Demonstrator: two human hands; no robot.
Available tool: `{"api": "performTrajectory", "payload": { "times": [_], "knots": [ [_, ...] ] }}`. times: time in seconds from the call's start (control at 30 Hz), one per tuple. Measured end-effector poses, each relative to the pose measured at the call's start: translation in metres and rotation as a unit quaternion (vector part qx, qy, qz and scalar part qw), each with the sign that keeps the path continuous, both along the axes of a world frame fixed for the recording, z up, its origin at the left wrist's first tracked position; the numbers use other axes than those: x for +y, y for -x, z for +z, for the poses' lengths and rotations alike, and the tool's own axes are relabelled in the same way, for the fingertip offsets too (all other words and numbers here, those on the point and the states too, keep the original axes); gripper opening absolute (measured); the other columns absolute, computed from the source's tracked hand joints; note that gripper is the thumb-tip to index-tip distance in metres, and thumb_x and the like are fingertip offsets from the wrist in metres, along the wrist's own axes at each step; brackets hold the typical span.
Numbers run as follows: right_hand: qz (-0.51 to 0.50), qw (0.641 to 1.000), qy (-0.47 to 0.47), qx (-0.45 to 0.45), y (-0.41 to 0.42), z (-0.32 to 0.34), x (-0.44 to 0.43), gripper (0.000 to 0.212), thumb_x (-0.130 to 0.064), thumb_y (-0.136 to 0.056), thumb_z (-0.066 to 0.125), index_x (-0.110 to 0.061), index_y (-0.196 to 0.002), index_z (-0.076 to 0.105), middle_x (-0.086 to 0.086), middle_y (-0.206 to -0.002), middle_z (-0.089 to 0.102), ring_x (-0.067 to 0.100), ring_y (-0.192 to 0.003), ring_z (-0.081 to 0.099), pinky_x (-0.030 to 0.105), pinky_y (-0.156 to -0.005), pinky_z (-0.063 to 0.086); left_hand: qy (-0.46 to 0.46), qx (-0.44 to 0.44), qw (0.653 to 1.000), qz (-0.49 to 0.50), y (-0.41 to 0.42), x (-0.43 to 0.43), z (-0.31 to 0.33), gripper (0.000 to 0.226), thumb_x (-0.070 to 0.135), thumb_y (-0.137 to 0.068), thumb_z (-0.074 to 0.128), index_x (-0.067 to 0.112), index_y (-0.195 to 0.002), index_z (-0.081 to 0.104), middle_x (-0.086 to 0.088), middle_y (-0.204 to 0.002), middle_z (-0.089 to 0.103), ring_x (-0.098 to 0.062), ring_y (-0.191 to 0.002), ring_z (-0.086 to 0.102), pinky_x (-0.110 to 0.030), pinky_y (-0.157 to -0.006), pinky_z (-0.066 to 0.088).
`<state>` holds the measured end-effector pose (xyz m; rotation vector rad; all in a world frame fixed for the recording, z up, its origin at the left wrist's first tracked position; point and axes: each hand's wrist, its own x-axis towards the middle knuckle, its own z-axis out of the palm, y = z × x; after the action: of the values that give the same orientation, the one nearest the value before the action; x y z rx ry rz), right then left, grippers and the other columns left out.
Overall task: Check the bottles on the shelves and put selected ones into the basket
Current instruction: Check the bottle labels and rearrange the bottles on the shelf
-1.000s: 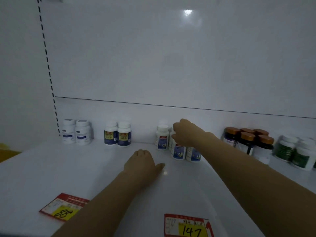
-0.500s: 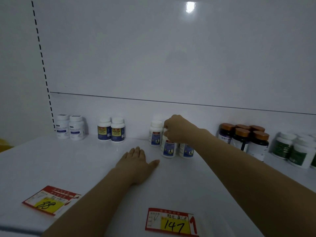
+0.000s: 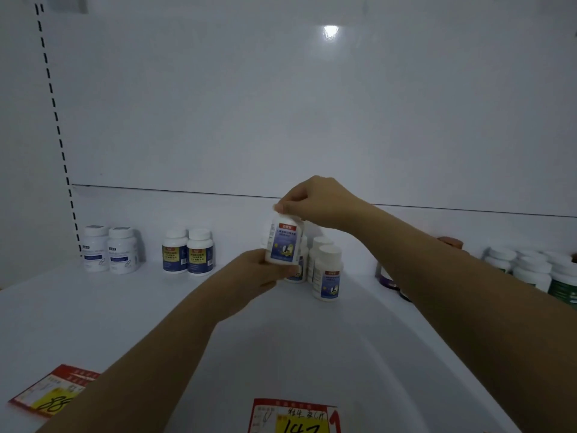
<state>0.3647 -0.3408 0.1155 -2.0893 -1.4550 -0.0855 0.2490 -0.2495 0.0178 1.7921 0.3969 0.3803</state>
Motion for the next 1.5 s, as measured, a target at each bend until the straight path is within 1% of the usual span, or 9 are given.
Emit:
{"api": "performTrajectory", "payload": {
  "times": [0.07,0.13,0.23,0.37,0.57,0.97,1.17,1.33,1.5],
  "knots": [
    [0.002,1.000,-0.014,0.013,-0.001,0.002,-0.001,0.034,-0.040,-0.091,0.059,-0.012,-0.107,0.072,0.000,-0.111,0.069,0.009,-0.092,0.058,0.023,-0.082,0.046,0.054,-0.043,0.998,-0.008,-0.002,0.003,0.000,0.024,0.016,-0.084,0.067,0.017,-0.108,0.062,-0.001,-0.104,0.071,-0.011,-0.099,0.065,-0.019,-0.087,0.051],
    [-0.001,0.999,-0.022,0.030,-0.002,0.001,-0.001,0.036,-0.042,-0.091,0.058,-0.012,-0.103,0.073,0.000,-0.107,0.070,0.011,-0.091,0.060,0.027,-0.086,0.050,0.119,-0.070,0.990,-0.024,-0.003,0.003,0.000,0.031,0.015,-0.084,0.067,0.012,-0.114,0.061,-0.006,-0.109,0.070,-0.016,-0.105,0.065,-0.027,-0.094,0.049],
    [-0.003,0.997,-0.032,0.067,-0.004,-0.004,0.002,0.038,-0.044,-0.089,0.059,-0.010,-0.098,0.074,0.001,-0.101,0.071,0.016,-0.094,0.063,0.033,-0.090,0.052,0.161,-0.078,0.983,-0.029,-0.004,0.004,-0.001,0.030,0.014,-0.084,0.066,0.009,-0.113,0.061,-0.009,-0.109,0.071,-0.019,-0.105,0.066,-0.031,-0.095,0.048],
    [-0.008,0.995,-0.032,0.096,-0.007,-0.004,0.005,0.044,-0.047,-0.086,0.062,-0.006,-0.093,0.073,0.009,-0.095,0.072,0.024,-0.094,0.066,0.040,-0.091,0.053,0.170,-0.077,0.982,-0.037,-0.004,0.005,0.000,0.033,0.015,-0.083,0.067,0.009,-0.114,0.060,-0.010,-0.109,0.071,-0.020,-0.105,0.066,-0.033,-0.097,0.047],
    [-0.008,0.996,-0.027,0.086,-0.010,-0.001,0.008,0.048,-0.049,-0.085,0.062,-0.004,-0.094,0.073,0.013,-0.096,0.072,0.027,-0.094,0.067,0.042,-0.092,0.052,0.183,-0.086,0.978,-0.041,-0.007,0.005,0.002,0.037,0.014,-0.083,0.066,0.005,-0.118,0.058,-0.013,-0.112,0.069,-0.023,-0.107,0.065,-0.034,-0.098,0.047],
    [0.001,0.996,-0.026,0.080,-0.016,0.002,0.009,0.046,-0.048,-0.086,0.062,-0.004,-0.094,0.073,0.012,-0.096,0.072,0.026,-0.094,0.067,0.042,-0.093,0.052,0.184,-0.088,0.978,-0.049,-0.013,0.006,0.005,0.033,0.014,-0.082,0.066,0.007,-0.113,0.060,-0.012,-0.111,0.070,-0.022,-0.106,0.065,-0.032,-0.097,0.048],
    [0.006,0.996,-0.024,0.084,-0.018,0.004,0.010,0.043,-0.048,-0.084,0.064,-0.007,-0.092,0.073,0.008,-0.093,0.073,0.023,-0.092,0.067,0.042,-0.092,0.053,0.179,-0.088,0.979,-0.049,-0.013,0.008,0.007,0.029,0.013,-0.084,0.065,0.008,-0.112,0.060,-0.012,-0.112,0.069,-0.022,-0.106,0.066,-0.027,-0.090,0.052],
    [0.037,0.995,-0.037,0.086,-0.017,0.010,0.008,0.032,-0.043,-0.083,0.067,-0.013,-0.093,0.074,0.001,-0.094,0.073,0.018,-0.092,0.067,0.037,-0.091,0.054,0.148,-0.098,0.983,-0.046,-0.014,0.010,0.008,0.026,0.010,-0.084,0.066,0.010,-0.110,0.061,-0.010,-0.110,0.070,-0.020,-0.104,0.067,-0.026,-0.087,0.053],
    [0.104,0.988,-0.076,0.090,-0.005,0.025,-0.007,0.027,-0.026,-0.085,0.069,-0.017,-0.111,0.068,-0.008,-0.103,0.069,0.005,-0.098,0.064,0.017,-0.085,0.049,0.154,-0.158,0.973,-0.065,-0.013,0.012,0.014,0.036,0.006,-0.081,0.066,0.008,-0.116,0.061,-0.008,-0.113,0.069,-0.020,-0.107,0.065,-0.026,-0.090,0.052]
  ]
}}
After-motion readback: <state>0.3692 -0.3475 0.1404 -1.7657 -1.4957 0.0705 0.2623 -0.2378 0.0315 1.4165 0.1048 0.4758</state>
